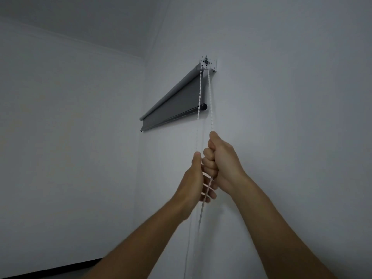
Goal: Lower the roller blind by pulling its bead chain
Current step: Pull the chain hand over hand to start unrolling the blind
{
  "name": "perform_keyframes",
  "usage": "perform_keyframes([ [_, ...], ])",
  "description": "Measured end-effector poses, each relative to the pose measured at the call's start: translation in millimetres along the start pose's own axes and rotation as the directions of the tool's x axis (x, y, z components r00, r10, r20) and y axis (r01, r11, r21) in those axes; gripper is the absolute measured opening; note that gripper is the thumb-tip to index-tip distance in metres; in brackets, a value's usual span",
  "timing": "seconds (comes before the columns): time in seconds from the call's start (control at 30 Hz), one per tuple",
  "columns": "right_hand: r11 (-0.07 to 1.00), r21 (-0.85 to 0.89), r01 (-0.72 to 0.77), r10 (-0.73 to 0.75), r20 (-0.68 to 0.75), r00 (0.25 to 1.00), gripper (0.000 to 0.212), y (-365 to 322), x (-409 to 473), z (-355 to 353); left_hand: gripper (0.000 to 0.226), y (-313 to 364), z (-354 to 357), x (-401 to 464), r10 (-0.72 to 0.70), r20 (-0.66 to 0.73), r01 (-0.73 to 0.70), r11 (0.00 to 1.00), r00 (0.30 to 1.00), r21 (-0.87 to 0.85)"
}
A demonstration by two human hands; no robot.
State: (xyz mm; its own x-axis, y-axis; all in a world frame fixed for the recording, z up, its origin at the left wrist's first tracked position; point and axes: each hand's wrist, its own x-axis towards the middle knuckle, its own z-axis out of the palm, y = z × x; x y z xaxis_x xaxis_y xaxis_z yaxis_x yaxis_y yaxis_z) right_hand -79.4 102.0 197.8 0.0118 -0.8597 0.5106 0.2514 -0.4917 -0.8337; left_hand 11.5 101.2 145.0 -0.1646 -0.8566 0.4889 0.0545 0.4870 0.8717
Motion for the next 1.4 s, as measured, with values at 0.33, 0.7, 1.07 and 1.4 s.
perform_keyframes([
  [0.33,0.987,-0.158,0.001,-0.005,-0.025,1.0,0.048,35,-47,10,0.065,44,-6,32,-0.081,0.037,0.083,0.995,0.996,-0.048],
  [0.7,0.973,-0.204,-0.107,0.106,-0.012,0.994,0.042,50,-49,-11,0.043,58,12,33,-0.008,-0.11,0.001,0.998,0.994,-0.064],
  [1.07,0.967,0.091,-0.237,0.235,0.033,0.971,0.044,-7,8,-16,0.055,9,15,10,0.201,-0.207,-0.157,0.965,0.957,0.212],
  [1.4,0.952,0.215,-0.219,0.219,0.021,0.975,0.039,-29,30,5,0.058,-28,24,-21,0.249,-0.158,-0.207,0.947,0.955,0.244],
])
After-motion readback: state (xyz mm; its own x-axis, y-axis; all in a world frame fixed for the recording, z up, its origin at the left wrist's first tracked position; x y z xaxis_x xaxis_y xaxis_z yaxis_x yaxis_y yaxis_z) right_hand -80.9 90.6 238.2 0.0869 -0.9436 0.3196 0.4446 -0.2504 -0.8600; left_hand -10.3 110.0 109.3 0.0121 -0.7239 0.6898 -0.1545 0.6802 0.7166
